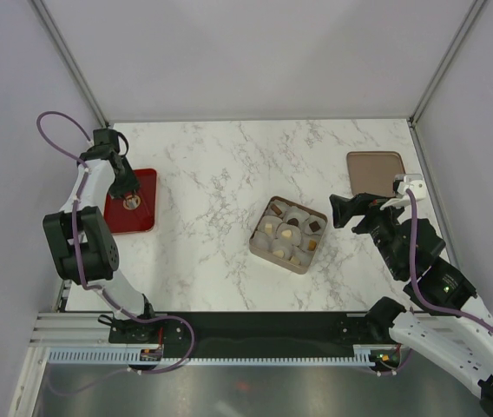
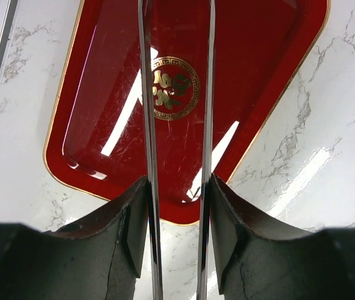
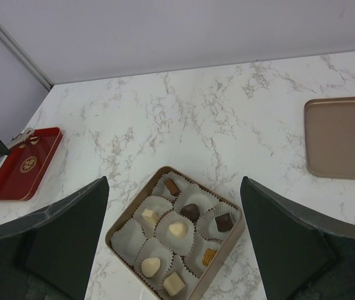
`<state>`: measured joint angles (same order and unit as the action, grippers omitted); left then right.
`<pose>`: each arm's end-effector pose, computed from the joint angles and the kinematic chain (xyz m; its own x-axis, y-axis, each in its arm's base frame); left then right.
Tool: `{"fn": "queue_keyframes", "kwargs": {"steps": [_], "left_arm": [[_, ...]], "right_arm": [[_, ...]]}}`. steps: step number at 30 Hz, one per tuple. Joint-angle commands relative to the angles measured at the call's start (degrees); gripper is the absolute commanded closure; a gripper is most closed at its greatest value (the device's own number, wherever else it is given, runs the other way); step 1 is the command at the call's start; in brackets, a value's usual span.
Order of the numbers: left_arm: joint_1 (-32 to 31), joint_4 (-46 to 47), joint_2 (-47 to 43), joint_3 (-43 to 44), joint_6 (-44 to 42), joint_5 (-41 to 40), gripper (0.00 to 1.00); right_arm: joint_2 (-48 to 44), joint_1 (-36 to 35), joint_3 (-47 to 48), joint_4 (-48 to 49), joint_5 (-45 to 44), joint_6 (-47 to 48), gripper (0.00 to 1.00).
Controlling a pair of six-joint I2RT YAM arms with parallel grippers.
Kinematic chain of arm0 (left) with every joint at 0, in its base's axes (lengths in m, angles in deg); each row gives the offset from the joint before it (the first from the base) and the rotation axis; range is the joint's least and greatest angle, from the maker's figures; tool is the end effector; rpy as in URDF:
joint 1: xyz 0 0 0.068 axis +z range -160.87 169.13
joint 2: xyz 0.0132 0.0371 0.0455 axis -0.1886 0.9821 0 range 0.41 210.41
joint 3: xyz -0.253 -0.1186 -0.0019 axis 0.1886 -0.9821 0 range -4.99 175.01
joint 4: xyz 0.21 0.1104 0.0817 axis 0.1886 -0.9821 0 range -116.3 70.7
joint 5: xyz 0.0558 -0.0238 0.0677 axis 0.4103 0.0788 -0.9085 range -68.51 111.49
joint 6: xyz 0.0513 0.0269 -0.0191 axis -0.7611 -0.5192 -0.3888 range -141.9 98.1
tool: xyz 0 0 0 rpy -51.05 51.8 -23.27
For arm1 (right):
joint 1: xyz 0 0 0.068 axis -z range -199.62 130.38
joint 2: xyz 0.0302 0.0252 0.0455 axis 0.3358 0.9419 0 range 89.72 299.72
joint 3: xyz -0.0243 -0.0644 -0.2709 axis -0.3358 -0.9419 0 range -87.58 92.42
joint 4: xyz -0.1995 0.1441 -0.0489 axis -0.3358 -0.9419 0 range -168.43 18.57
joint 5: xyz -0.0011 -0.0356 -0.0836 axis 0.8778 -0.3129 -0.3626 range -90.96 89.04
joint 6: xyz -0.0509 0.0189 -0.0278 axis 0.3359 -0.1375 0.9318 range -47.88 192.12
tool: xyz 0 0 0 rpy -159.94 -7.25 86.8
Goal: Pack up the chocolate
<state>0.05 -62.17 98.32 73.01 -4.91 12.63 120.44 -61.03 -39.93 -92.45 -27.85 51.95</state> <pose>0.3441 0.0737 0.2527 -0.7601 -0.4407 -0.4774 -0.5004 0.8658 -0.0026 0.0944 0.0555 0.3691 -0.1368 0.2893 -0.9474 -0.2178 0.9242 0.3136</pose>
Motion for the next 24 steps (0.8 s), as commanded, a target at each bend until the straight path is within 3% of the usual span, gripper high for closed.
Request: {"fn": "queue_keyframes", "kwargs": {"steps": [1, 5, 12, 24], "left_arm": [[0.4, 1.9, 0.1, 2.1, -2.1, -0.7, 0.52], [0.4, 0.9, 0.2, 2.1, -2.5, 0.2, 0.58], [0.3, -4.2, -0.8, 2.5, -1.3, 2.1, 0.6], [-1.5, -10.1, -11.1, 1.7, -1.4, 4.5, 0.61]], "right_arm": [[0.0, 0.2, 1.1, 1.3, -0.8, 0.5, 0.05], [0.0, 0.1, 1.3, 1.3, -0.7, 0.3, 0.05], [-0.2, 0.1, 1.6, 1.2, -0.3, 0.1, 0.05], [0.5, 0.1, 2.4, 0.7, 0.4, -0.6, 0.05]]}}
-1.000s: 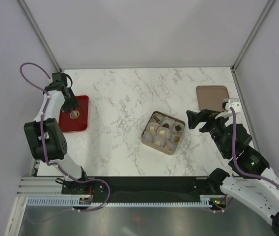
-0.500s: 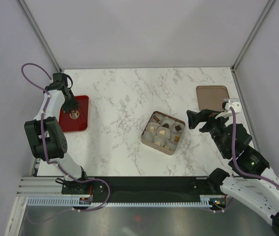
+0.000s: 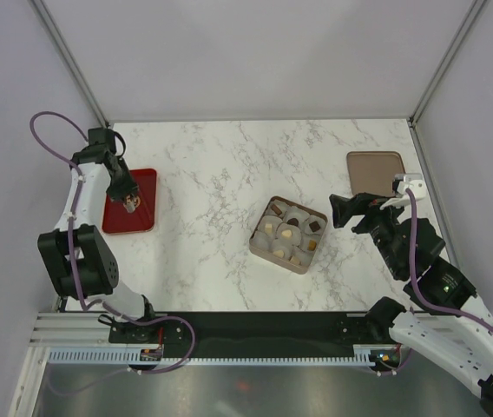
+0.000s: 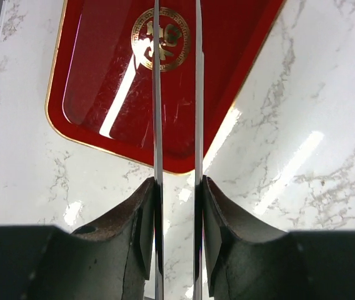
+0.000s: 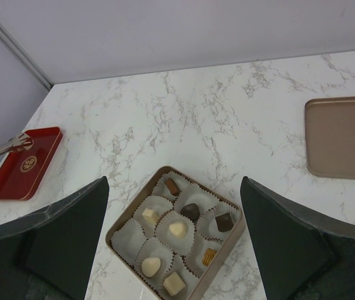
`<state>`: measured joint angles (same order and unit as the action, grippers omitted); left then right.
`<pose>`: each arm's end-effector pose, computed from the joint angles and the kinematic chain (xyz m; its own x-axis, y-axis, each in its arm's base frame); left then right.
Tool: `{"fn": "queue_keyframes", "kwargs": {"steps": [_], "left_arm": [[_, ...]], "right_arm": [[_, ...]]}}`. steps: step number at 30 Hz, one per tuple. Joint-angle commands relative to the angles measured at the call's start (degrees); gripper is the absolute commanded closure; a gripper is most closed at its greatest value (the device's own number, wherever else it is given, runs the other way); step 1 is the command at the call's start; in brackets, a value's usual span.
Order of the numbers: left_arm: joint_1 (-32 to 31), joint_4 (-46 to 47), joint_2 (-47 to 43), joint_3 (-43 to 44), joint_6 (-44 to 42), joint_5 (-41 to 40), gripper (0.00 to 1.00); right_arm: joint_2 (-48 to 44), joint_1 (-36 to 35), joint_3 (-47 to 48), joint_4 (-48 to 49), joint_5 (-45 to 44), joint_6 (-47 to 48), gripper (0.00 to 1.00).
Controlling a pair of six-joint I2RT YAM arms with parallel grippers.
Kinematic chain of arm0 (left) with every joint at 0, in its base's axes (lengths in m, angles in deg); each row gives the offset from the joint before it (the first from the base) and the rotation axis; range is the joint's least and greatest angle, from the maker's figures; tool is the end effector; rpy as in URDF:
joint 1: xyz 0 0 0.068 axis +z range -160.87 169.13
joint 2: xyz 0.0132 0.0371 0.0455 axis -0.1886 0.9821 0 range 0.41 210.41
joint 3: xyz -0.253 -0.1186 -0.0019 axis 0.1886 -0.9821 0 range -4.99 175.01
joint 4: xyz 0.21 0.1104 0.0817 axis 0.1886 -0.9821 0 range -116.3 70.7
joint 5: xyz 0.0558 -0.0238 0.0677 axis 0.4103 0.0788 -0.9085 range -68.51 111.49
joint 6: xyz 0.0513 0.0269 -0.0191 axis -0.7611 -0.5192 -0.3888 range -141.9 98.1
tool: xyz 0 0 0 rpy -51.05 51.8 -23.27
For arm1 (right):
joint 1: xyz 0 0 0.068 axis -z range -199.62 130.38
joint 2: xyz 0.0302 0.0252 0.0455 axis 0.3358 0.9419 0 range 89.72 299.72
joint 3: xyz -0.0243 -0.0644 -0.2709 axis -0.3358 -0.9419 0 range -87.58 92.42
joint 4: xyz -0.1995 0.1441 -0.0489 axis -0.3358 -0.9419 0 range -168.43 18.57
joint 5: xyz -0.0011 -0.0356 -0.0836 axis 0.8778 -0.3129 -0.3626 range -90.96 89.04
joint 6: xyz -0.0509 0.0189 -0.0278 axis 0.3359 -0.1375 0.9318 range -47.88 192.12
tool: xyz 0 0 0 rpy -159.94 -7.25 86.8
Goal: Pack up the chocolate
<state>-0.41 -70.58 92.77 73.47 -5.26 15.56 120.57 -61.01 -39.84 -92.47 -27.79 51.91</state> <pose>0.3163 0.0633 0.2778 -0.7912 -0.4357 -0.4290 -0.4695 0.8824 -0.0303 0.0947 0.0558 0.3694 -0.1379 0.2892 -0.9473 -0.2180 0.9241 0.3139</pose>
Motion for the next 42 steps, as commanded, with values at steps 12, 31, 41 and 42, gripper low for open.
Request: {"fn": "queue_keyframes", "kwargs": {"steps": [12, 31, 41, 42], "left_arm": [[-26.2, -6.8, -14.9, 5.8, 2.5, 5.1, 0.62], [-67.5, -16.5, -16.7, 3.8, 17.3, -2.9, 0.64], [-70.8, -16.4, -14.9, 2.5, 18.4, -2.4, 0.63], [-70.9, -16.3, -14.7, 2.5, 18.4, -2.3, 0.62]], "right_arm": [[2.4, 0.1, 4.4, 0.1, 0.0, -1.0, 0.05], [1.3, 0.1, 4.4, -4.0, -5.6, 0.8, 0.05], [1.4, 0.1, 4.9, -4.3, -5.6, 0.8, 0.05], [1.4, 0.1, 4.9, -4.3, -5.6, 0.8, 0.05]]}}
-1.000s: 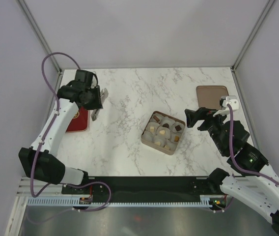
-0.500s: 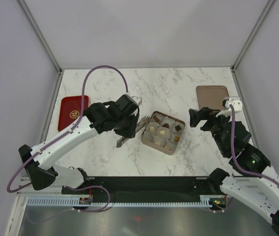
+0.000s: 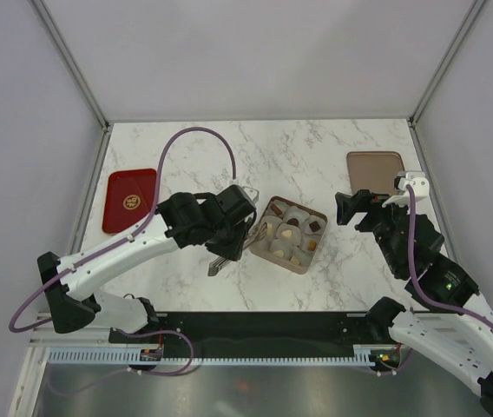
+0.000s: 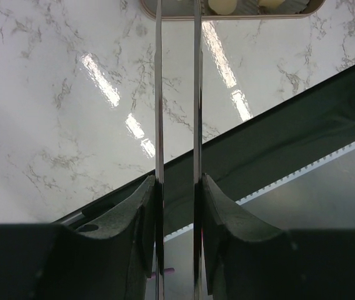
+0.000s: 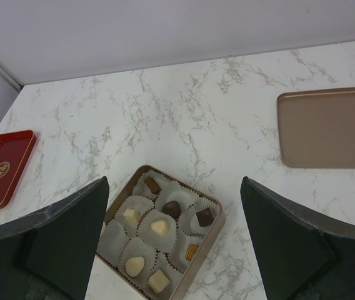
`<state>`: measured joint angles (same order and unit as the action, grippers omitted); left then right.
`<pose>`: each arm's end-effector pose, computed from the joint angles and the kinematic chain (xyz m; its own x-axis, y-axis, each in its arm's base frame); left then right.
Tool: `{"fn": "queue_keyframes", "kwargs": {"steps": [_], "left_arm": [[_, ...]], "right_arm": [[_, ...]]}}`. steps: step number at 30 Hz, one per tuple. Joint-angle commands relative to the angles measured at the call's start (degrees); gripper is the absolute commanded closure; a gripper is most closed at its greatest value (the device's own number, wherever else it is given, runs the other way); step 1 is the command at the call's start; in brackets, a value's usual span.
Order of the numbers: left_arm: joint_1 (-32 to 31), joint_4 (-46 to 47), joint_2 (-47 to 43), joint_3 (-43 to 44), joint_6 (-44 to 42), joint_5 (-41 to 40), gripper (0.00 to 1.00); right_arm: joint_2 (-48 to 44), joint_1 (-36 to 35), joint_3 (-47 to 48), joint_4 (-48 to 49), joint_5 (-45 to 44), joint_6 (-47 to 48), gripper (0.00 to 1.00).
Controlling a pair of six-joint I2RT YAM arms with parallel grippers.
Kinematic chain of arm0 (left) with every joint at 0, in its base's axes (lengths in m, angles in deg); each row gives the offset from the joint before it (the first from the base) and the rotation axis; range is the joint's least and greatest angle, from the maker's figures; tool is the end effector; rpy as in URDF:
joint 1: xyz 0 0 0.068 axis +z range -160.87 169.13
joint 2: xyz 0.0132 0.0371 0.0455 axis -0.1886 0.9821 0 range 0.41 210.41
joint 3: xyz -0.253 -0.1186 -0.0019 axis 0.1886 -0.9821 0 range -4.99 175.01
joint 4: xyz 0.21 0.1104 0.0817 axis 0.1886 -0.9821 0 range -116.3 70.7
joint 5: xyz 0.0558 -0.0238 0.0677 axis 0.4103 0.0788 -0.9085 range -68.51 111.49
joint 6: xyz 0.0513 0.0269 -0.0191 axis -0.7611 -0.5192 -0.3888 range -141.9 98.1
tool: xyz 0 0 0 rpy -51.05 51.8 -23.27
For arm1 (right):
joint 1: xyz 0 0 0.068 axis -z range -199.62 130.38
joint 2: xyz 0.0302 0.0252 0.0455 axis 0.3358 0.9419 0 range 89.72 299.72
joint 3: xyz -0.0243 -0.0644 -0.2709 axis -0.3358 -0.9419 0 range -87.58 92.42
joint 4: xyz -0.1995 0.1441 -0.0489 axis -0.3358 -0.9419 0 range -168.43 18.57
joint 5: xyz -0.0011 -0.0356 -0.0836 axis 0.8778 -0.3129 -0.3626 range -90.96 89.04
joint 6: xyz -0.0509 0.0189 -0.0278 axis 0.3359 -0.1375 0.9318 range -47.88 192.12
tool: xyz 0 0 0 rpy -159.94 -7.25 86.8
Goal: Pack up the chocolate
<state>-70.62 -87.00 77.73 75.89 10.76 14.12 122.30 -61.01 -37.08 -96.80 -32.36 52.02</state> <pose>0.1271 -0.2061 0.3448 -0.8288 0.3587 -0.4295 0.4528 0.8808 -0.1381 0.0965 0.0531 0.3737 -0.1519 0.2570 -0.9544 -0.1326 0.9516 0.2773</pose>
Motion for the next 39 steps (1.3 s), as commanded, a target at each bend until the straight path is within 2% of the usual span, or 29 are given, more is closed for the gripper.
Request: {"fn": "queue_keyframes", "kwargs": {"steps": [1, 29, 35, 39], "left_arm": [[-0.8, 0.1, 0.7, 0.2, 2.5, -0.9, 0.62], [-1.3, 0.3, 6.0, 2.6, 2.1, -3.4, 0.54], [-1.3, -0.7, 5.8, 6.3, 2.2, -5.9, 0.53], [-1.2, -1.6, 5.6, 12.4, 1.9, -8.5, 0.54]], "right_arm": [[-0.3, 0.1, 2.1, 0.1, -1.0, 0.8, 0.05], [-1.5, 0.1, 1.8, 0.1, -2.0, 1.2, 0.05], [-1.2, 0.1, 1.9, 0.1, -1.7, 1.0, 0.05], [-1.2, 0.1, 2.2, 0.1, -1.5, 1.0, 0.05]]}}
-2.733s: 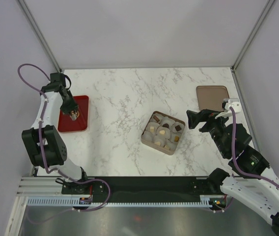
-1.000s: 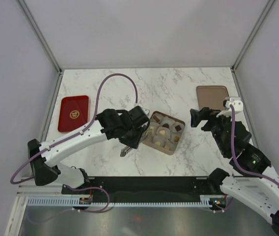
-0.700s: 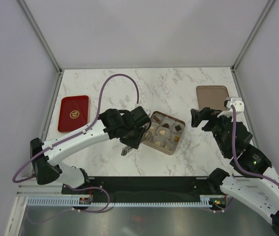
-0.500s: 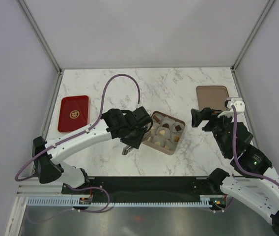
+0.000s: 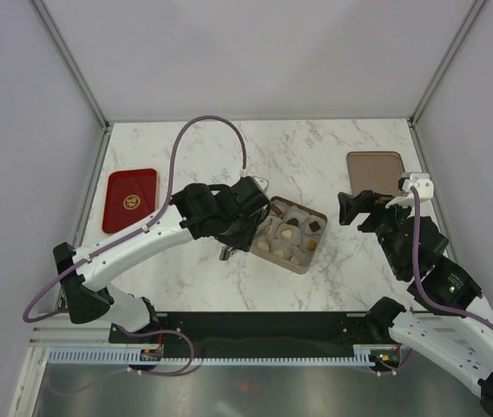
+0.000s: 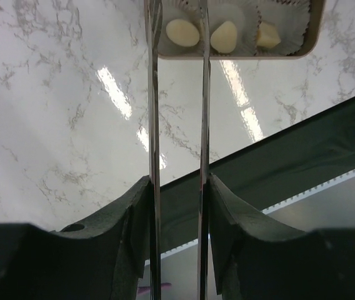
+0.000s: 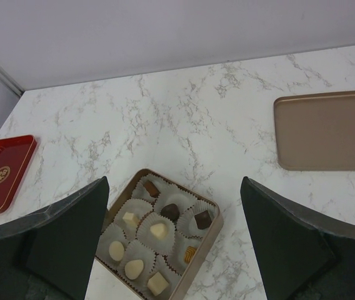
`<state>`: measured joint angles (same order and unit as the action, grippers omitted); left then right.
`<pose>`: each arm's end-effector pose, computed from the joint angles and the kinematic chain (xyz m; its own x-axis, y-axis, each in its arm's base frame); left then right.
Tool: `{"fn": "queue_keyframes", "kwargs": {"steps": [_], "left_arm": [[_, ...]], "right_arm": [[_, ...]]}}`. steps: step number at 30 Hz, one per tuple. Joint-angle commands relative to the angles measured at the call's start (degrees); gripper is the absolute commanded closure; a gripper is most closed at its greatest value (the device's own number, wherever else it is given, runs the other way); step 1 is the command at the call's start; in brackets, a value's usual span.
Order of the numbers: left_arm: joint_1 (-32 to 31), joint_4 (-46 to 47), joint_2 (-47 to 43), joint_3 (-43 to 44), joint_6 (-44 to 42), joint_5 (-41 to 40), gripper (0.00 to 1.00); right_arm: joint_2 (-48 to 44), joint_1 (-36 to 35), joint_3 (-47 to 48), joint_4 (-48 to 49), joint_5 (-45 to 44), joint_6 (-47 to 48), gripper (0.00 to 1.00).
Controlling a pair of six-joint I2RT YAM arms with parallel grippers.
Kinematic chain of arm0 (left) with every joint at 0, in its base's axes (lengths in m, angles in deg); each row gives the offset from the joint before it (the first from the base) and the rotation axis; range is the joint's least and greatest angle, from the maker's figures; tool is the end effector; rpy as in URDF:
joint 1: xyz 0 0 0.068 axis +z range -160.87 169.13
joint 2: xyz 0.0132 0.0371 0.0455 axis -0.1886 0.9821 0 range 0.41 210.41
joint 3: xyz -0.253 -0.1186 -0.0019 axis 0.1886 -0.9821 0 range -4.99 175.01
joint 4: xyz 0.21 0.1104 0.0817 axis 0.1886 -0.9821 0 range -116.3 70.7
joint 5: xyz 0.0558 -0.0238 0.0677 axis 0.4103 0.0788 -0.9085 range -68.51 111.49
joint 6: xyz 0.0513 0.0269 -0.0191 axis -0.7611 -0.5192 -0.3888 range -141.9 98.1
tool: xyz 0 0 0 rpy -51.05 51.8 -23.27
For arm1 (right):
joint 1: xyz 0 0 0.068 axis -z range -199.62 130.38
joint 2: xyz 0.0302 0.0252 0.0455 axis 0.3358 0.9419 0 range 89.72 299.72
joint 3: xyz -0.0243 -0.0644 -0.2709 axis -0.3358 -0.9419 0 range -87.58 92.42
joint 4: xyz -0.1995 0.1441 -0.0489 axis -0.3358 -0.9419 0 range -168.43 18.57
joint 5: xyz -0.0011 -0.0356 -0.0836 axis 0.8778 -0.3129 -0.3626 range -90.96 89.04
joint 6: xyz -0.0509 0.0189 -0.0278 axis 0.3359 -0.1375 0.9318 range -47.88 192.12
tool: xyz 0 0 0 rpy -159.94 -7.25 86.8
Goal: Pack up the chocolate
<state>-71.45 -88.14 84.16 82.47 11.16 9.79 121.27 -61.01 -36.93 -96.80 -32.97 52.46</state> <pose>0.1407 -0.2303 0.3501 -0.8160 0.3594 -0.4528 0.4366 0.8965 -0.0751 0.0928 0.0494 0.3761 -0.1326 0.2633 -0.9556 -0.1282 0.9514 0.2799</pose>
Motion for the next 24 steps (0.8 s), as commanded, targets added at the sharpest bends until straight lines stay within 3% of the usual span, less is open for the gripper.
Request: {"fn": "queue_keyframes", "kwargs": {"steps": [1, 5, 10, 15, 24], "left_arm": [[-0.3, -1.0, -0.9, 6.7, 1.4, -5.2, 0.54], [1.2, -2.3, -0.8, 10.8, 0.4, -11.7, 0.54], [12.3, 2.0, -2.6, 9.2, -3.4, -12.6, 0.54], [27.3, 13.2, -5.2, 0.8, -6.4, -5.7, 0.54], [33.8, 21.9, 2.5, -5.2, -7.9, -0.3, 0.54]], "right_arm": [[-0.2, 0.1, 2.2, 0.1, -0.8, 0.6, 0.05], [-0.3, 0.2, 2.0, 0.1, -0.3, 0.2, 0.05], [0.2, 0.1, 1.6, 0.1, 1.3, -0.6, 0.05], [0.8, 0.1, 1.3, 0.1, 3.1, -1.3, 0.05], [3.5, 0.1, 0.7, 0.3, 4.3, -1.3, 0.05]]}}
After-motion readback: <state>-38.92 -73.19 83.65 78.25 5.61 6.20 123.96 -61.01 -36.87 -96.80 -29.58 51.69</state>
